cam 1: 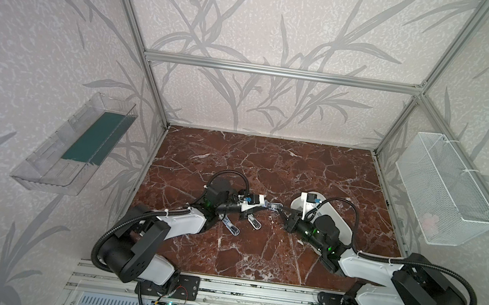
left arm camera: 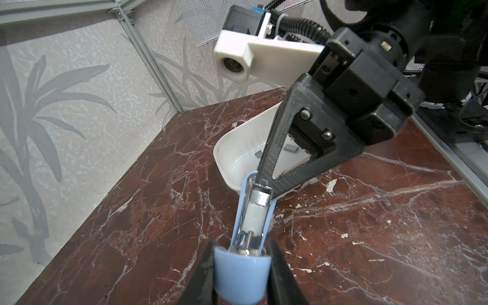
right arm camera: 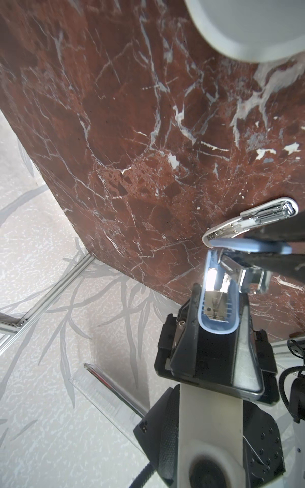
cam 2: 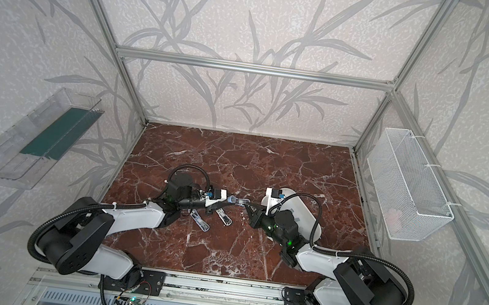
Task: Load the staples into the stapler
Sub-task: 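Hold the opened small stapler with right gripper while left gripper releases and withdraws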
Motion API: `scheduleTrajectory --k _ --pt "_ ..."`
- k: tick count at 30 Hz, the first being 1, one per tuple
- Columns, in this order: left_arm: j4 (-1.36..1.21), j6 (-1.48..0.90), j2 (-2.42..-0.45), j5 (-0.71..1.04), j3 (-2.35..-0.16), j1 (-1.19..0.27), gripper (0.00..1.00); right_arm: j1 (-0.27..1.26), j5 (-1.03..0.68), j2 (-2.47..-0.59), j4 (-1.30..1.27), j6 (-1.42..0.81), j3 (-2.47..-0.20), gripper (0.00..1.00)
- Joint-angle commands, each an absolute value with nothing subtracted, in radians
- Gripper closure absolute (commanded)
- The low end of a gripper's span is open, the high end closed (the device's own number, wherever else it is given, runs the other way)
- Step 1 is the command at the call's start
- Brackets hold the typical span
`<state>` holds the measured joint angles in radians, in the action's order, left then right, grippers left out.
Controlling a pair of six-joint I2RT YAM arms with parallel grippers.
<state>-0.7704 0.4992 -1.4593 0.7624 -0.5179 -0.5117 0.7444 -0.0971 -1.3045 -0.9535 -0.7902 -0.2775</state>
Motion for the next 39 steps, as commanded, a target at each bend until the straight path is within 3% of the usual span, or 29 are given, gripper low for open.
scheduleTrajectory --k 1,21,31,39 --pt "-0.889 0.384 -1.473 0.416 -0.566 -0.481 0.67 0.781 -0.136 -1.266 -0.938 -0.765 -0.25 1.0" --pt "-0.727 0.324 -1.533 0.075 -0.67 -0.506 0.61 0.787 -0.114 -1.324 -0.999 -0.795 -0.241 1.0" --pt "-0.694 0.378 -1.483 0.102 -0.665 -0.508 0.6 0.79 -0.042 -1.418 -0.976 -0.885 -0.276 1.0" --pt "-0.527 0.416 -1.286 0.18 -0.57 -0.531 0.59 0.877 0.165 -1.532 -0.862 -0.951 -0.383 1.0"
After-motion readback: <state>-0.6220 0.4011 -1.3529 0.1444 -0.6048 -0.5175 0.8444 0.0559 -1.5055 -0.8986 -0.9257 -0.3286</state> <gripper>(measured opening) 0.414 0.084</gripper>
